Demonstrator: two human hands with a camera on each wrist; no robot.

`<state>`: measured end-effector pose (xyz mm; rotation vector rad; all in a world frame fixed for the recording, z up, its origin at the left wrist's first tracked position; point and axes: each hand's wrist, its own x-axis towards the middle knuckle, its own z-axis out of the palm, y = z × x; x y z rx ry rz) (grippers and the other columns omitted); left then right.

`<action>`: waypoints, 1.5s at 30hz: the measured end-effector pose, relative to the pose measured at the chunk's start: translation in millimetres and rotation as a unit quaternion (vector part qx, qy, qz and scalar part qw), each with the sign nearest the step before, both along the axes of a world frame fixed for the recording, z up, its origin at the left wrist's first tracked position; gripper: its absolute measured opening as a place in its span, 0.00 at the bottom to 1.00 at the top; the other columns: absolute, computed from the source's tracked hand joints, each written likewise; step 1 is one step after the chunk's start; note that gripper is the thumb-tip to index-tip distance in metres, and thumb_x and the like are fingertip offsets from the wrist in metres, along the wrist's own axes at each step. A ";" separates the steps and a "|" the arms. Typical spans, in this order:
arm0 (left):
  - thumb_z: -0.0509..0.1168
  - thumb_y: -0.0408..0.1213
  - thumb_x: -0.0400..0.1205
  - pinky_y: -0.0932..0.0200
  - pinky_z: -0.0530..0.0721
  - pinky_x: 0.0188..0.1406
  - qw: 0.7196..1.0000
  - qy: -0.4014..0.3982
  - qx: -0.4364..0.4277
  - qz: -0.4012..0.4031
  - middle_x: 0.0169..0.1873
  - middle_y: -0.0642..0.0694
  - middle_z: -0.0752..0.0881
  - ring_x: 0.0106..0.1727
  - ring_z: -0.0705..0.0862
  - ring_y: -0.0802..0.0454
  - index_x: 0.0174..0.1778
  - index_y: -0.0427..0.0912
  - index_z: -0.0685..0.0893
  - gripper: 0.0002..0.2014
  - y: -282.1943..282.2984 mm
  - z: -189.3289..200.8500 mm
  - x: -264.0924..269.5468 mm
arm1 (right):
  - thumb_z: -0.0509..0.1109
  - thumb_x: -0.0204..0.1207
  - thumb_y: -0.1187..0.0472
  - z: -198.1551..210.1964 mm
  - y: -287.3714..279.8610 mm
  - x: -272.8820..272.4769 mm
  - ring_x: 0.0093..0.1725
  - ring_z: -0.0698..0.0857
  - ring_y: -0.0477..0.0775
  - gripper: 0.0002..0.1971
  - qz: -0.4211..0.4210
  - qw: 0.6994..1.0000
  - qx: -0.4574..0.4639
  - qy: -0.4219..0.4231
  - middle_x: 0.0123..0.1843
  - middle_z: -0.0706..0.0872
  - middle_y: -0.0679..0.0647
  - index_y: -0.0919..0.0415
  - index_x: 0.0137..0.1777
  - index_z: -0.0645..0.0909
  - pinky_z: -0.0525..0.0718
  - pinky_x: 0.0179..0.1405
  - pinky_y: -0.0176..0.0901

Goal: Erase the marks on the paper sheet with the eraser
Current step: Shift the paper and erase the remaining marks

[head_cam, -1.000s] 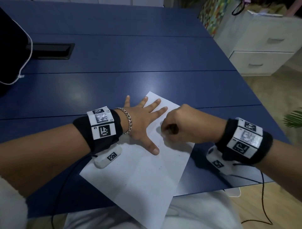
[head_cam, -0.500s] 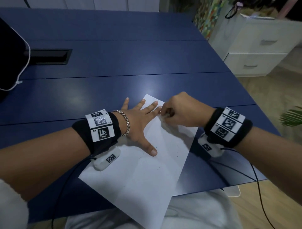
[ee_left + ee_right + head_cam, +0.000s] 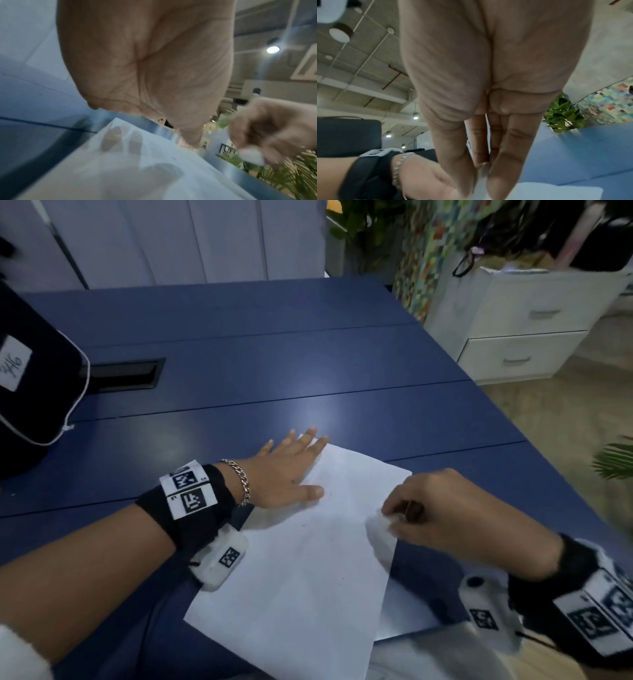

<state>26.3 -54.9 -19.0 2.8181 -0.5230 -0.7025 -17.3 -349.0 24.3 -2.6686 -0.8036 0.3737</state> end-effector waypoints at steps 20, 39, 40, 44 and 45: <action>0.49 0.64 0.92 0.40 0.45 0.92 0.988 -0.026 0.152 -0.026 0.94 0.50 0.53 0.92 0.59 0.50 0.92 0.60 0.33 0.40 26.7 16.2 -55.4 | 0.67 0.73 0.66 -22.6 -27.5 15.0 0.38 0.78 0.48 0.05 -0.056 0.991 -0.118 -0.004 0.40 0.84 0.49 0.59 0.36 0.78 0.80 0.36 0.48; 0.65 0.85 0.69 0.28 0.40 0.90 0.997 -0.004 0.074 -0.026 0.92 0.55 0.32 0.93 0.30 0.42 0.93 0.57 0.34 0.67 -10.4 -5.3 -16.8 | 0.72 0.78 0.61 -13.2 60.8 74.4 0.44 0.87 0.49 0.07 0.102 0.994 -0.043 -0.007 0.45 0.90 0.45 0.52 0.50 0.91 0.87 0.46 0.44; 0.65 0.86 0.66 0.25 0.38 0.89 0.997 0.001 0.073 -0.021 0.92 0.56 0.31 0.92 0.29 0.42 0.93 0.59 0.32 0.69 -11.8 -12.4 -15.0 | 0.72 0.77 0.62 -15.5 63.6 79.0 0.44 0.86 0.49 0.08 0.091 0.995 -0.045 -0.009 0.45 0.90 0.45 0.52 0.50 0.91 0.88 0.47 0.46; 0.65 0.90 0.58 0.18 0.31 0.84 0.996 0.010 0.090 -0.008 0.90 0.59 0.26 0.91 0.25 0.45 0.90 0.62 0.27 0.75 -12.5 -23.1 -14.2 | 0.71 0.75 0.62 -22.5 64.9 76.4 0.40 0.85 0.52 0.05 0.083 0.995 -0.052 -0.025 0.39 0.89 0.48 0.55 0.45 0.89 0.87 0.42 0.50; 0.64 0.90 0.58 0.17 0.30 0.83 0.995 0.011 0.096 -0.009 0.90 0.60 0.26 0.91 0.25 0.45 0.90 0.63 0.27 0.75 -12.8 -23.3 -14.0 | 0.70 0.75 0.61 -22.7 65.4 68.8 0.37 0.83 0.52 0.04 0.111 0.992 -0.062 -0.022 0.36 0.87 0.49 0.55 0.41 0.87 0.85 0.38 0.47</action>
